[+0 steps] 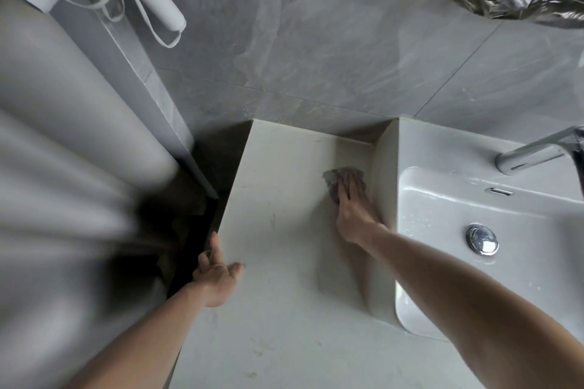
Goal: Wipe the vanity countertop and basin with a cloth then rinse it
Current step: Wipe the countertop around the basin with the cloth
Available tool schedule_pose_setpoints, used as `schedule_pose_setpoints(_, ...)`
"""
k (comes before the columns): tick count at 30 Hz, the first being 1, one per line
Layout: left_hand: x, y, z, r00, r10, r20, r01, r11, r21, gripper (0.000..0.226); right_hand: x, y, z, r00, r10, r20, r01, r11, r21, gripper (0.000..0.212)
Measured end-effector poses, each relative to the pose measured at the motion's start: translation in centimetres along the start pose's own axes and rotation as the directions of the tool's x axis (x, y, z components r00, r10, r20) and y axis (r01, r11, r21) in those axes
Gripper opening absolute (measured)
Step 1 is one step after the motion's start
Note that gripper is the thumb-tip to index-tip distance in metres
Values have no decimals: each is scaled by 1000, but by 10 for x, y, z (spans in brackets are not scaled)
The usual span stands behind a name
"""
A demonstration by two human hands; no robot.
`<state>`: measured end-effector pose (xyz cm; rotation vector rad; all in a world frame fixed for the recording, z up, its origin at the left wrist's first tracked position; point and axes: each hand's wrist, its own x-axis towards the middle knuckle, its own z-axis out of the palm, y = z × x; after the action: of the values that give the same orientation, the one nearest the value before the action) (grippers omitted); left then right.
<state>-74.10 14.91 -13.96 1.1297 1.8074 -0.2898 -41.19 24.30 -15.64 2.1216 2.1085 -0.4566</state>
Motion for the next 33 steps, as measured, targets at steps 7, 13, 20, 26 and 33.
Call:
schedule_pose_setpoints(7,5,-4,5,1000,8,-18,-8,1000,-12,93,33,-8,-10,976,209,64,-200,972,-126,72)
schedule_pose_setpoints(13,1,-3,-1,1000,4,-8,-4,999,33,95,-74,-39,-6,986,58,157,-37,990,-132,71)
schedule_pose_setpoints(20,-5,-2,-6,1000,11,-3,-11,1000,22,97,-193,-66,-38,908,2,419,4,1000,-13,63)
schedule_pose_setpoints(26,-5,1,-4,1000,7,0,-6,999,41,94,-117,-34,-102,976,4,216,-32,991,127,30)
schedule_pose_setpoints(33,7,-5,3,1000,-8,-26,9,1000,14,94,22,20,-165,999,-27,-20,24,994,-106,40)
